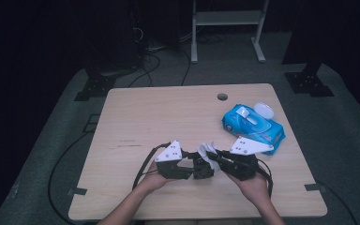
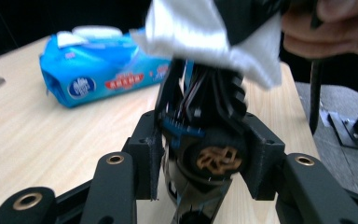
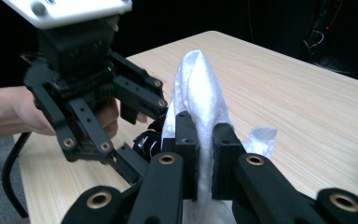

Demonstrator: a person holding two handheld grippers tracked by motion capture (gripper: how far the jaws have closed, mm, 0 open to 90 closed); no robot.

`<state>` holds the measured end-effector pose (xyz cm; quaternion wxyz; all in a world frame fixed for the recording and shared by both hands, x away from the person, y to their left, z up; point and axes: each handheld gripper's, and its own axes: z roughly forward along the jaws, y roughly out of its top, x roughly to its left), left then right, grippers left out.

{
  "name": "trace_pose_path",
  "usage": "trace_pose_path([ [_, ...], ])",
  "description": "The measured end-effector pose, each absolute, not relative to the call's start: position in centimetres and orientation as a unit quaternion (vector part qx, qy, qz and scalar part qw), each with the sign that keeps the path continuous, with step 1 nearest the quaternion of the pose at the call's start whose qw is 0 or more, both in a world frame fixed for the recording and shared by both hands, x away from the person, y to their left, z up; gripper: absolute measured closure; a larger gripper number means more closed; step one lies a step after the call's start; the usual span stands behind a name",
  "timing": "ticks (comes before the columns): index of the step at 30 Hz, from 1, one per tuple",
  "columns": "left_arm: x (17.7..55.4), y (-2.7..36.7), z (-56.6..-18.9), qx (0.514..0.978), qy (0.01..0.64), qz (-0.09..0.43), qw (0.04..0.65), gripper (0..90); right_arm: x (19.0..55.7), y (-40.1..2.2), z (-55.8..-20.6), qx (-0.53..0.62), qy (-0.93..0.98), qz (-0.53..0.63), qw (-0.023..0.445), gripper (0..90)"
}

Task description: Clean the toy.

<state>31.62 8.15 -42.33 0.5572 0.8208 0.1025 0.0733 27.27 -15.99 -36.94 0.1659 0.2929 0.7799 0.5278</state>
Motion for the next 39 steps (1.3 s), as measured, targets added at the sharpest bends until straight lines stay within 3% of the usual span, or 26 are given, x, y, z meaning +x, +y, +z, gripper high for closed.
trace_pose_path([
  [12,31.0,7.7,-42.5,0.823,0.087,0.103,0.551,60.1,26.7,-14.7,-36.3,0.266,0.793,0.52,0.174,83.6],
  [20,30.8,7.5,-42.5,0.822,0.083,0.108,0.554,60.1,27.3,-16.4,-36.5,0.296,0.784,0.517,0.177,83.6],
  [27,30.0,6.9,-42.4,0.824,0.065,0.129,0.547,60.1,26.3,-13.8,-35.7,0.259,0.808,0.496,0.184,83.6],
  [32,29.9,6.8,-42.4,0.823,0.064,0.129,0.55,60.1,26.5,-14.7,-35.5,0.279,0.801,0.491,0.202,83.7],
  [39,29.8,6.8,-42.4,0.822,0.062,0.13,0.55,60.1,26.2,-13.3,-35.9,0.26,0.814,0.484,0.19,83.6],
])
